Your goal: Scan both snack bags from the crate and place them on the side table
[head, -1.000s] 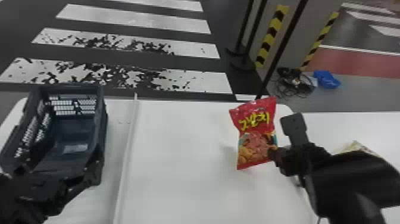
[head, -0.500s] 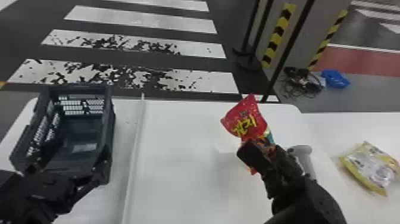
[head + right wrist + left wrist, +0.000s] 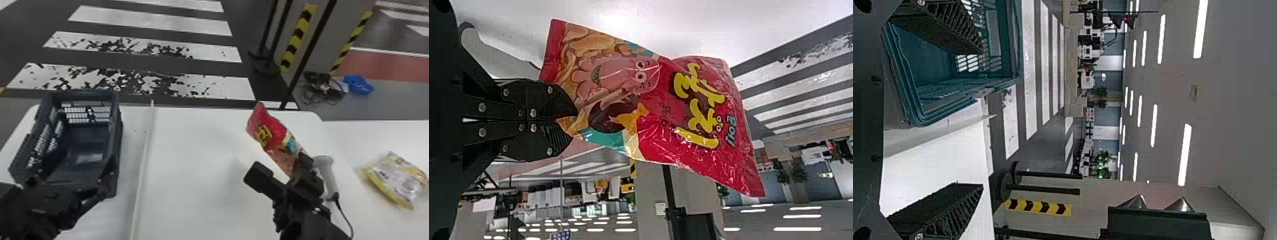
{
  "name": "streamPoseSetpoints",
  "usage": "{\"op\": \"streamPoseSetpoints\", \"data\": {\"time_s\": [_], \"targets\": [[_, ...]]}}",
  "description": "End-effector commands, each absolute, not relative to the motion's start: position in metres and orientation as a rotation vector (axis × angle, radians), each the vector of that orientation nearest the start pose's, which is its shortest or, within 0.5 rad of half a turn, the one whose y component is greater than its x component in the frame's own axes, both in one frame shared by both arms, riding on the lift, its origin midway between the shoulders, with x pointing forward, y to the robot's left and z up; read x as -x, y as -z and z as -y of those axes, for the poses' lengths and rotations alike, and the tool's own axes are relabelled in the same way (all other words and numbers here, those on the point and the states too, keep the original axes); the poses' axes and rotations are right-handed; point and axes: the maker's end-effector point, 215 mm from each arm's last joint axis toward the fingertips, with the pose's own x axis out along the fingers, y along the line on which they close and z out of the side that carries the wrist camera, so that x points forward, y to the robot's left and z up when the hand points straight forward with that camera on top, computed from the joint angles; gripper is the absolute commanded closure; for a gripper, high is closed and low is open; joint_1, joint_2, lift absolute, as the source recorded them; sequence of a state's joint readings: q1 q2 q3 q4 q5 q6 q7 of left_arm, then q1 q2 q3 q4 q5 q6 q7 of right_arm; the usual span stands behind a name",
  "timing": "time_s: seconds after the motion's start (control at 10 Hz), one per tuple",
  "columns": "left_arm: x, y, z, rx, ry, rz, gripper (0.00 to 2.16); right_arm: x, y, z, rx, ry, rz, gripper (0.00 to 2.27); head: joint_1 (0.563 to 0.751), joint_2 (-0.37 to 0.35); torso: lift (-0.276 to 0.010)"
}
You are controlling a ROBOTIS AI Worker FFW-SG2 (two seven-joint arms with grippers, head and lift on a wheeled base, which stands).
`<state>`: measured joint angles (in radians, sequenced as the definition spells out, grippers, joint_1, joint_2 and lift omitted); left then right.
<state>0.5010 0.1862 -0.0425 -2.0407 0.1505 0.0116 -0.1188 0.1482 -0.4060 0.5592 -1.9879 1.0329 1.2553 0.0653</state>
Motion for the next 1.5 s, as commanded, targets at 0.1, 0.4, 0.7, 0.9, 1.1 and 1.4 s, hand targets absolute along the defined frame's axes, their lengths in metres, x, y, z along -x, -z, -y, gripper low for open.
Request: {"op": "streamPoseSetpoints", "data": {"time_s": [0.1,0.4,0.7,0.9,1.1,1.4], "targets": [[-0.441,0.349,-0.196,0.009,0.237,-0.059,0.04,-0.418,0.426,0.297,1.343,0.15,-0.653,2.26,0.695,-0.167,-0.095],[-0.44,0.351,-0.198,0.008,0.234,-0.064,0.04,-0.392,0.468,0.259,1.271,-0.003,-0.718,2.26,0.695,-0.108,-0.095],[-0.44,0.352,-0.199,0.009,0.233,-0.065,0.04,-0.359,0.499,0.233,1.028,-0.145,-0.88,0.26,0.695,-0.069,-0.095],[-0.44,0.351,-0.199,0.008,0.233,-0.062,0.04,-0.338,0.502,0.222,0.766,-0.24,-1.023,0.0,0.695,-0.048,-0.095],[-0.44,0.352,-0.198,0.01,0.233,-0.065,0.04,-0.333,0.489,0.197,0.428,-0.371,-1.092,0.04,0.695,-0.024,-0.095],[-0.44,0.352,-0.198,0.011,0.234,-0.065,0.04,-0.367,0.436,0.185,0.029,-0.489,-1.017,0.06,0.695,0.021,-0.095]]}}
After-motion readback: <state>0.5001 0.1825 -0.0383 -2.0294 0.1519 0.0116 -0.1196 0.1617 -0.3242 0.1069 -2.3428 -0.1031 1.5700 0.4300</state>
